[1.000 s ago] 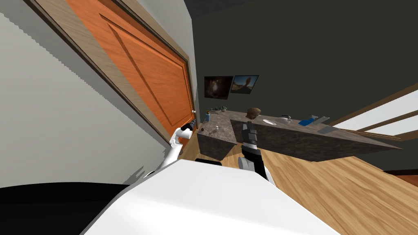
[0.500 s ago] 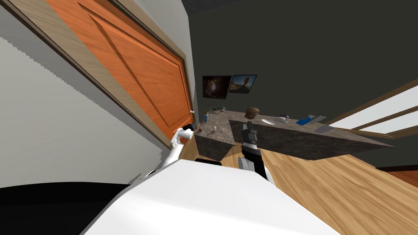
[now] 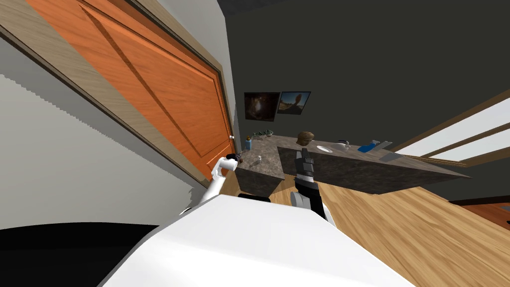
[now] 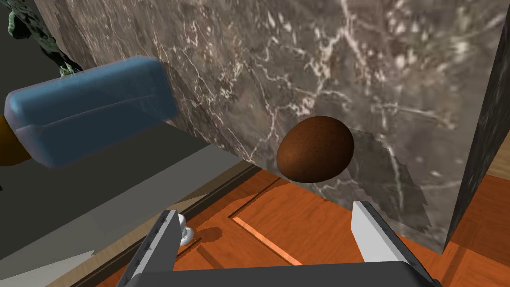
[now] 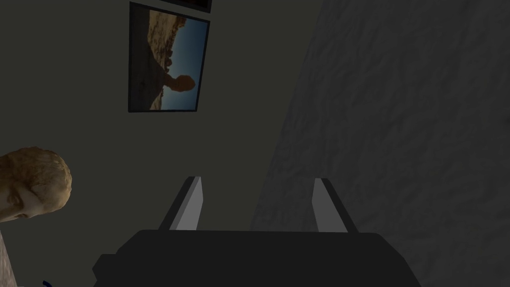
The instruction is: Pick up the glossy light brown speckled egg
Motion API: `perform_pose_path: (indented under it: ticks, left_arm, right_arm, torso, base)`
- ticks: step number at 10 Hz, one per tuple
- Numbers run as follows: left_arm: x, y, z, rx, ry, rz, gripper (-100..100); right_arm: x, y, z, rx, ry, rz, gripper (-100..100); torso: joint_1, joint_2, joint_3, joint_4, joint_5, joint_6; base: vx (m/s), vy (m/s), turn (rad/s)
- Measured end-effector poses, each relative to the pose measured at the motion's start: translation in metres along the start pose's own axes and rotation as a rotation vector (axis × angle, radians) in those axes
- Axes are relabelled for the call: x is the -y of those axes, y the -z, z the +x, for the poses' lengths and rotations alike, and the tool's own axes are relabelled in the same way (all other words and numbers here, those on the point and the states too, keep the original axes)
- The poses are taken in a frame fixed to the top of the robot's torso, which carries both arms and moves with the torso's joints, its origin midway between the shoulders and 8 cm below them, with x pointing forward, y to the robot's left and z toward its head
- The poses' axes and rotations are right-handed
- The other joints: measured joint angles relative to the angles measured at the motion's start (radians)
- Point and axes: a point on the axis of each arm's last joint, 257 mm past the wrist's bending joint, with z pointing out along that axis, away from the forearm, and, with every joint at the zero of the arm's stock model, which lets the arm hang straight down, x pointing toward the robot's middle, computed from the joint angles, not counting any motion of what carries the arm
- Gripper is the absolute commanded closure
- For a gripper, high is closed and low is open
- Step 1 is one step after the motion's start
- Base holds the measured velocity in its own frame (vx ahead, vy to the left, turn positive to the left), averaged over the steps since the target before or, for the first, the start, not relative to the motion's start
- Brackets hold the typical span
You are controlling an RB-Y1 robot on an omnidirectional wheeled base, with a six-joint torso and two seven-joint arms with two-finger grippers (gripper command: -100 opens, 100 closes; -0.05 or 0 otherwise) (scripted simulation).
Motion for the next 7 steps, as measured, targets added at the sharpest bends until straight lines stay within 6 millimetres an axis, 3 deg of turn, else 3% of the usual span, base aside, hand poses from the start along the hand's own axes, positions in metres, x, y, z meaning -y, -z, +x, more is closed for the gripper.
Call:
perform_pose_path:
  ticks: [2, 3, 4, 7]
  left_arm:
    - [-0.027, -0.004, 0.007, -0.012, -0.007, -0.077, -100]
    - [-0.029, -0.004, 0.008, -0.013, -0.007, -0.084, 0]
    - [-0.029, -0.004, 0.008, -0.013, -0.007, -0.084, -100]
    - [-0.035, -0.016, 0.008, -0.012, -0.006, -0.086, -100]
  right_arm:
    - [0.0, 0.0, 0.0, 0.0, 0.0, 0.0, 0]
    - [0.0, 0.0, 0.0, 0.0, 0.0, 0.0, 0]
    - [0.0, 0.0, 0.0, 0.0, 0.0, 0.0, 0]
    - [0.0, 0.0, 0.0, 0.0, 0.0, 0.0, 0]
  torso:
    - [0.002, 0.001, 0.001, 0.0, 0.0, 0.0]
    - [0.003, 0.003, 0.002, 0.001, 0.001, 0.0]
    - [0.003, 0.004, 0.002, 0.001, 0.001, 0.0]
    - [0.004, 0.004, 0.002, 0.001, 0.001, 0.0]
  base:
    - [0.031, -0.01, -0.027]
    - [0.0, 0.0, 0.0]
    - [0.005, 0.006, -0.018]
    - [0.006, 0.008, -0.022]
